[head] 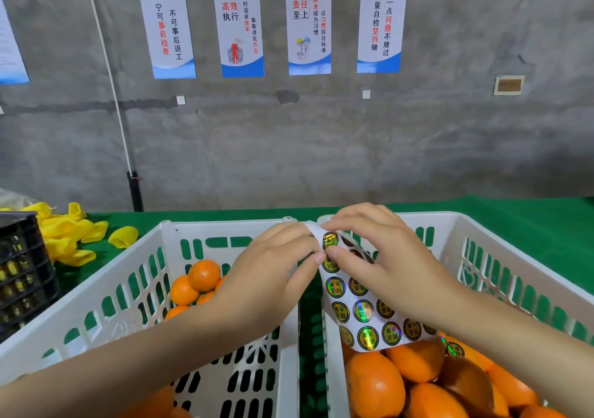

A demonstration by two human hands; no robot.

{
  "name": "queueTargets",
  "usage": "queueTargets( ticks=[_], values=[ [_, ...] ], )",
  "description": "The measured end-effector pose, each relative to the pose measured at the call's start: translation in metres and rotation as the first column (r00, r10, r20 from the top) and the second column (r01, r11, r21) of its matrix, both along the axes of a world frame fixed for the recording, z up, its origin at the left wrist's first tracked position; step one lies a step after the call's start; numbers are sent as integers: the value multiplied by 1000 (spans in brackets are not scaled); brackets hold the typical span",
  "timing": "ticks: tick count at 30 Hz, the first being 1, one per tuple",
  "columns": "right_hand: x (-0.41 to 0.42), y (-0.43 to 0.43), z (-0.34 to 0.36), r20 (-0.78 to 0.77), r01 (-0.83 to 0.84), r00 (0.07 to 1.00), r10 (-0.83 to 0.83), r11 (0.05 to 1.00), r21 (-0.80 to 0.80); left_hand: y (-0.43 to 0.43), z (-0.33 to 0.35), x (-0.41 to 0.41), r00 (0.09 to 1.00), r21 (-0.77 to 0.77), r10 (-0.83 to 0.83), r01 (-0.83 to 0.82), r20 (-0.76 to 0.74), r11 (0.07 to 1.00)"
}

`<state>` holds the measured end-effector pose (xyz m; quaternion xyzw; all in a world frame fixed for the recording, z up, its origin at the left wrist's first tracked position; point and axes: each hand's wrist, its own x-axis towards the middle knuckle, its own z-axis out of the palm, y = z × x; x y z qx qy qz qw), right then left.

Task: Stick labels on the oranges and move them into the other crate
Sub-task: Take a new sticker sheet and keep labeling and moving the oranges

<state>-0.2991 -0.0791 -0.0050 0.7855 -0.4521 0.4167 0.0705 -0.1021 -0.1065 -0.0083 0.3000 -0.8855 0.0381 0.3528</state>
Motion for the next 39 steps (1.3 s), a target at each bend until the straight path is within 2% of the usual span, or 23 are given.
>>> queueTargets(
  ticks=[2, 8, 11, 15, 19, 27, 30, 34, 39],
  values=[
    [0, 1, 1, 13, -8, 1000, 8, 1000, -26, 0, 3, 0, 1000, -66, 18, -17, 17, 998],
    [3, 6, 2, -114, 64, 990, -87, 978, -196, 2, 6, 2, 999, -65, 35, -33, 34, 997],
    [5, 7, 3, -104, 71, 990, -98, 969, -236, 0, 4, 2, 999, -62, 39, -37, 35, 997],
    [4, 8, 3, -119, 75, 987, -111, 960, -269, 0, 0, 0, 999, 124, 25, -20, -39, 992],
    [2, 6, 2, -121, 38, 990, -74, 960, -276, 0, -3, -3, 992, 321, 22, 19, -124, 947],
    [3, 5, 1, -58, 1, 998, -11, 985, -173, -2, 0, -5, 959, 565, -32, 193, -283, 802],
    [3, 5, 3, 41, -36, 998, 41, 993, -111, -5, -1, -3, 963, 634, -16, 189, -269, 750],
    [2, 5, 8, 197, -90, 976, 91, 996, -14, -1, -4, -3, 977, 620, -78, 188, -200, 762],
    [1, 1, 4, 211, -134, 973, 89, 969, 208, 4, -4, -4, 979, 575, -161, 203, -124, 793]
  ],
)
